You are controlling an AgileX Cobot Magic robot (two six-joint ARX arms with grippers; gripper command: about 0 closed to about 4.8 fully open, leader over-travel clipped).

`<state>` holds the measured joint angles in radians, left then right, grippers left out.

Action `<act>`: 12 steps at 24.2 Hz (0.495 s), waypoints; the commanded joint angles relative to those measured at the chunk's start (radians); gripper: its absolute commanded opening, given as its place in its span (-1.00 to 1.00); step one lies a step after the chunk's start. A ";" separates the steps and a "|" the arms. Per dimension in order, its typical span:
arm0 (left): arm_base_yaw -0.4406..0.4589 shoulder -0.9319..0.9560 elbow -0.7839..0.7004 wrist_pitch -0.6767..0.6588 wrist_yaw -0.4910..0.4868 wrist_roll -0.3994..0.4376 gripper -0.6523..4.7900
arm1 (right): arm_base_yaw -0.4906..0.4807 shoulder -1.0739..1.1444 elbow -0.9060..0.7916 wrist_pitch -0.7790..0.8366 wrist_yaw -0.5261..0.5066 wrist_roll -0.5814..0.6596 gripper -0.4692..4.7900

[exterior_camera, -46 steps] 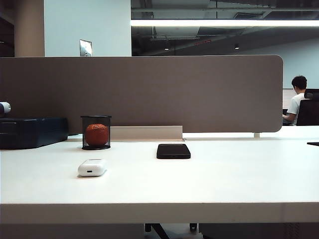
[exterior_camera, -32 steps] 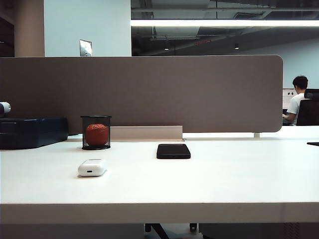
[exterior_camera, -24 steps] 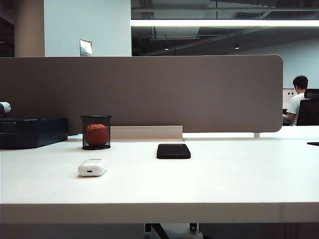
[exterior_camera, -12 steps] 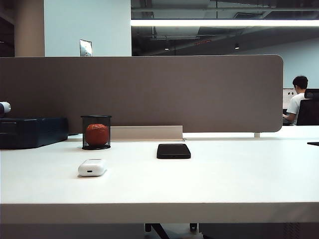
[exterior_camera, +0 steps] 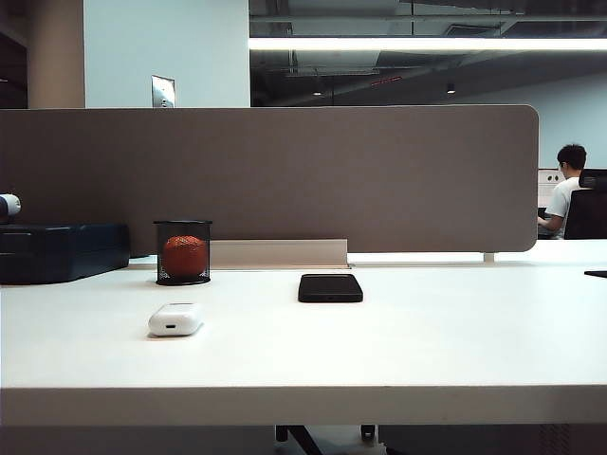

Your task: Find the wireless headphone case on the desktop and place it on the left side of the phone.

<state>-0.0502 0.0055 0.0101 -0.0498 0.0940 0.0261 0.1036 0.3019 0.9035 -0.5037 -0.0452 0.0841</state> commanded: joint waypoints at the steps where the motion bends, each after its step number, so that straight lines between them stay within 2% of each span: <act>1: 0.002 0.001 0.002 0.006 0.003 0.000 -0.78 | 0.000 0.104 0.180 -0.151 -0.002 0.002 -0.77; 4: 0.002 0.001 0.002 0.006 0.003 0.000 -0.78 | 0.000 0.212 0.360 -0.289 -0.002 0.001 -0.77; 6: 0.002 0.001 0.002 0.006 0.003 0.000 -0.78 | 0.000 0.319 0.546 -0.424 -0.023 0.001 -0.77; 12: 0.002 0.001 0.002 0.006 0.003 0.000 -0.78 | 0.000 0.524 0.873 -0.634 -0.216 0.029 -0.77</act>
<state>-0.0502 0.0055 0.0101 -0.0498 0.0940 0.0261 0.1040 0.8043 1.7481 -1.1011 -0.2176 0.0883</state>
